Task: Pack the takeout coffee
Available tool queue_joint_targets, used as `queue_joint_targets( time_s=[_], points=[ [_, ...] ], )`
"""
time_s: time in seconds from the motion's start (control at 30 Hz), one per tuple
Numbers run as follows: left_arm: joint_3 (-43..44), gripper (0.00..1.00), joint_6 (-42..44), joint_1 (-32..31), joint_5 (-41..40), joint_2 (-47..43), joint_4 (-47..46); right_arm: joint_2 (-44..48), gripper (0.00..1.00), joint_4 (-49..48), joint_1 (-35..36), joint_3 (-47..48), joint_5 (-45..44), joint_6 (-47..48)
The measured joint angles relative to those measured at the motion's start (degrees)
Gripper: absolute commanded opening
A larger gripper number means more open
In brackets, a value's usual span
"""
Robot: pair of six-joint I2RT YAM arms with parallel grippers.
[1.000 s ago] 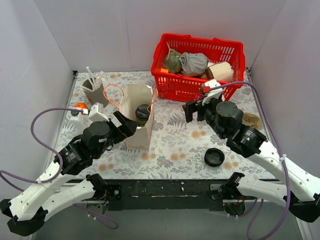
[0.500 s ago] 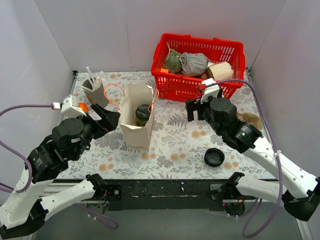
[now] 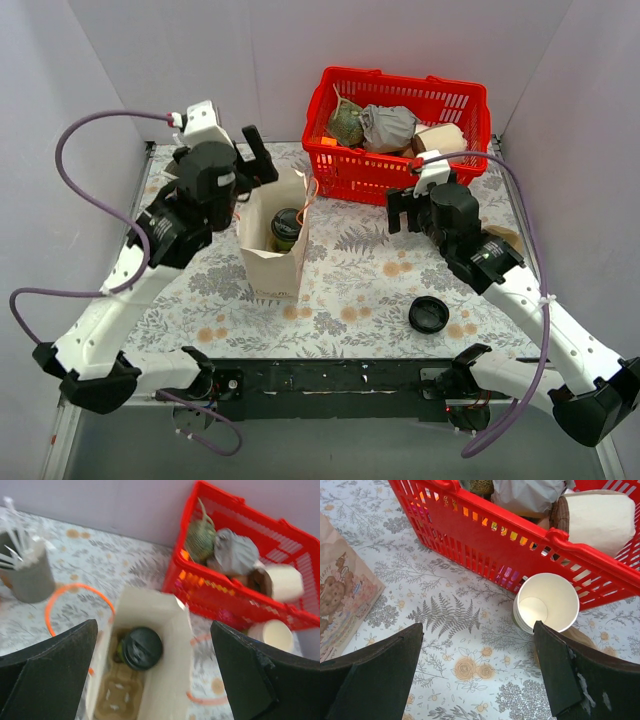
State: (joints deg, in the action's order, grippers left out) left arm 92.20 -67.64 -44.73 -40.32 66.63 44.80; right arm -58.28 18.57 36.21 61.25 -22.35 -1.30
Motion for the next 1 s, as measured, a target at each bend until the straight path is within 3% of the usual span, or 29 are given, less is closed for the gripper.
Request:
queue_joint_targets(
  time_s=[0.27, 0.53, 0.67, 0.73, 0.8, 1.0],
  points=[
    [4.3, 0.98, 4.9, 31.8, 15.5, 12.3, -6.6, -0.1, 0.97, -2.5, -0.2, -3.9, 2.9, 1.8],
    [2.8, 0.96, 9.3, 55.1, 36.6, 22.4, -11.6, -0.2, 0.95, -5.1, -0.2, -4.6, 3.0, 3.6],
    [0.1, 0.89, 11.4, 59.8, 46.7, 23.1, -14.3, -1.1, 0.95, -5.3, -0.2, -4.9, 3.0, 4.6],
    [-0.4, 0.85, 12.3, 59.8, 50.3, 23.1, -14.8, -1.9, 0.94, -5.4, -0.2, -4.9, 2.8, 4.9],
    [-0.6, 0.73, 13.1, 59.6, 52.9, 23.1, -15.3, -2.8, 0.94, -5.3, -0.2, -4.9, 2.6, 5.2],
    [-1.2, 0.59, 15.4, 59.5, 58.6, 23.6, -15.4, -4.3, 0.93, -5.0, -0.2, -4.9, 1.6, 6.1]
  ],
)
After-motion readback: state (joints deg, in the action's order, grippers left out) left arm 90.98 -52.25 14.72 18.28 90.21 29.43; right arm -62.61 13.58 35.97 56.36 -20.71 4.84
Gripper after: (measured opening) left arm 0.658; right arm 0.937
